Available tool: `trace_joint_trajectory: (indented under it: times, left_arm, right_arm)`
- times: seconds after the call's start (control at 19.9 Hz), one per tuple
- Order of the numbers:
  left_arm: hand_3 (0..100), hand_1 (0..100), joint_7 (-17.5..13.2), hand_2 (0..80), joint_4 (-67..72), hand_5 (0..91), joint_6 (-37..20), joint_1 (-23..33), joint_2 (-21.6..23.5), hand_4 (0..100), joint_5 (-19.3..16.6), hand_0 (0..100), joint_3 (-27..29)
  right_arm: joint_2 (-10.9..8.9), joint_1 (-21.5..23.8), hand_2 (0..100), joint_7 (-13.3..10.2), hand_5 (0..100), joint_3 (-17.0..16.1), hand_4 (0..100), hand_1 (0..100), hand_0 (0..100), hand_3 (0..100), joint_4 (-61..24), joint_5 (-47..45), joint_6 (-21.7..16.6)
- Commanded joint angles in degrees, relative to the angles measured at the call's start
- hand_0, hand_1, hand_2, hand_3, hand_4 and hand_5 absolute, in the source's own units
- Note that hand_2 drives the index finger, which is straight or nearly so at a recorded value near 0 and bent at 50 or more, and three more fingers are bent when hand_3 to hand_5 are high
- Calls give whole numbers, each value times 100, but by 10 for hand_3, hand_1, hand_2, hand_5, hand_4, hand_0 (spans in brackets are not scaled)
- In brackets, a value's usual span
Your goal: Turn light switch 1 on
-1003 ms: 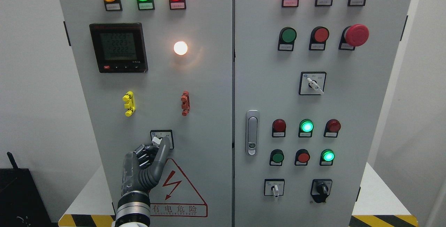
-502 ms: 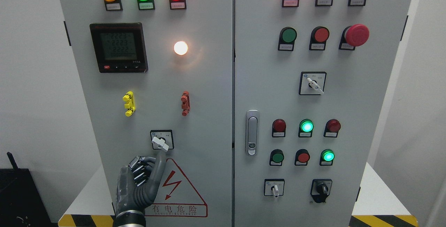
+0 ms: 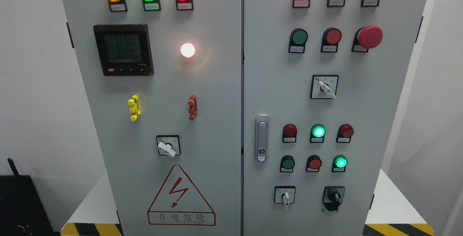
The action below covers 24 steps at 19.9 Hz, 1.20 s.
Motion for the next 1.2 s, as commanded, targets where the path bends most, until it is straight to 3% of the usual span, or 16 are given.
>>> trace_joint_trajectory:
  times: [0.0,0.1,0.15,0.25,0.4,0.6,0.85,1.15]
  left_arm:
    - [667,392,-234,346,4232,526,-1071,933,638,752,362,135,535]
    - [561,390,-356,282,5667,375,-1582,872,655,644,345,139,517]
    - [458,402,-435,234,6169,164,-1758,863,655,523,327,151,509]
    - [333,400,-681,168,6900,0,-1839,880,725,400,309,186,387]
    - [154,392,-867,13,7867,0,-1821,784,875,204,344,229,-123]
    - [3,397,-875,0,8836,0,-1638,511,831,0,336,276,-387]
    - [0,371,-893,0,8969,0,-523,380,761,0,336,326,-1160]
    - [0,247,-1025,0,8978,0,331,28,436,0,345,362,-1170]
  right_arm:
    - [0,1,0,-3,0,0,0,0,307,0,0,0,5]
    - [0,1,0,-3,0,0,0,0,308,0,0,0,5]
    - [0,1,0,-3,0,0,0,0,308,0,0,0,5]
    - [0,1,0,-3,0,0,0,0,307,0,0,0,5]
    - [0,-8,0,-3,0,0,0,0,307,0,0,0,5]
    - [0,1,0,-3,0,0,0,0,307,0,0,0,5]
    - [0,1,0,-3,0,0,0,0,307,0,0,0,5]
    - [0,1,0,-3,0,0,0,0,308,0,0,0,5]
